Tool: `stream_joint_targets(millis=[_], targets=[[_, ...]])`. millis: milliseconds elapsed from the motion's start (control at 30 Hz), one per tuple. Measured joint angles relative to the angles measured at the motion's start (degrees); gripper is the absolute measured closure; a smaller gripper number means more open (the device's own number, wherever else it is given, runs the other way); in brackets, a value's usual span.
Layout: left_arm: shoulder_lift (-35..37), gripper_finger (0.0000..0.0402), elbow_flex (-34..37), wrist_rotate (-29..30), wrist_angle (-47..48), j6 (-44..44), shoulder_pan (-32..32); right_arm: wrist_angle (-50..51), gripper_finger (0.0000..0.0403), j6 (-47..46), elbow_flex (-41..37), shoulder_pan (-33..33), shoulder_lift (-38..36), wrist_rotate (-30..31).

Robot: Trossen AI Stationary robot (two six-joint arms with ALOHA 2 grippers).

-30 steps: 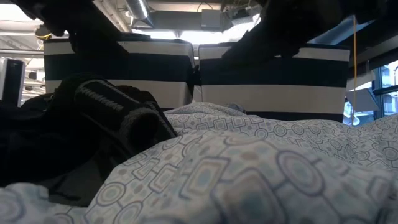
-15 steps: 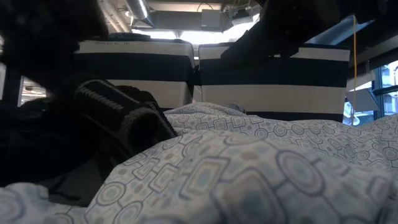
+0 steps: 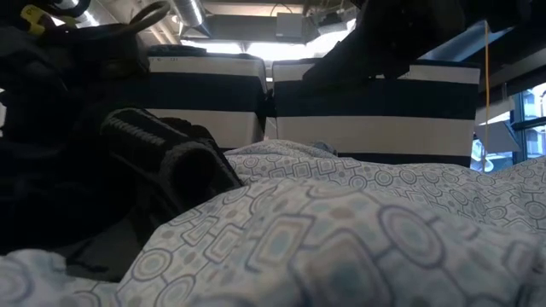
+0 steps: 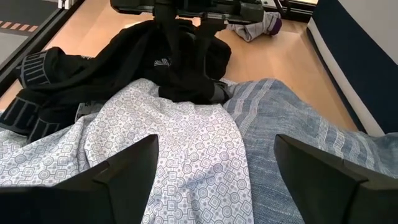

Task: Sort clothes
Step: Put the black underwear into the left blue laundry bin

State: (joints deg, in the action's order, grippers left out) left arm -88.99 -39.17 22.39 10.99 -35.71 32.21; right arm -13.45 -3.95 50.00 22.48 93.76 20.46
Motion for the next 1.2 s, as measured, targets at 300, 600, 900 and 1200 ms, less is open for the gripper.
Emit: stream_joint_targets(millis=[300,600,900,1200], targets=[[3.96,0.0384,-5.66,-0.42,11.44,2.19,-1.25,0.04,0.0081,0.02,0.0,0.0,0.02,4.02],[15.8,0.0389,-18.53,12.29,21.53,15.81,-1.29,-0.3,0.0081,-0.03,0.04,0.0,0.6,4.16],[25.9,0.0383,-24.43,28.71,14.58,32.27,-6.09,-1.17,0.0081,-0.09,0.04,0.0,3.2,5.22],[30.4,0.0378,-24.4,28.89,-10.09,57.92,-17.37,-2.57,0.0081,0.37,0.04,0.0,3.23,4.93]])
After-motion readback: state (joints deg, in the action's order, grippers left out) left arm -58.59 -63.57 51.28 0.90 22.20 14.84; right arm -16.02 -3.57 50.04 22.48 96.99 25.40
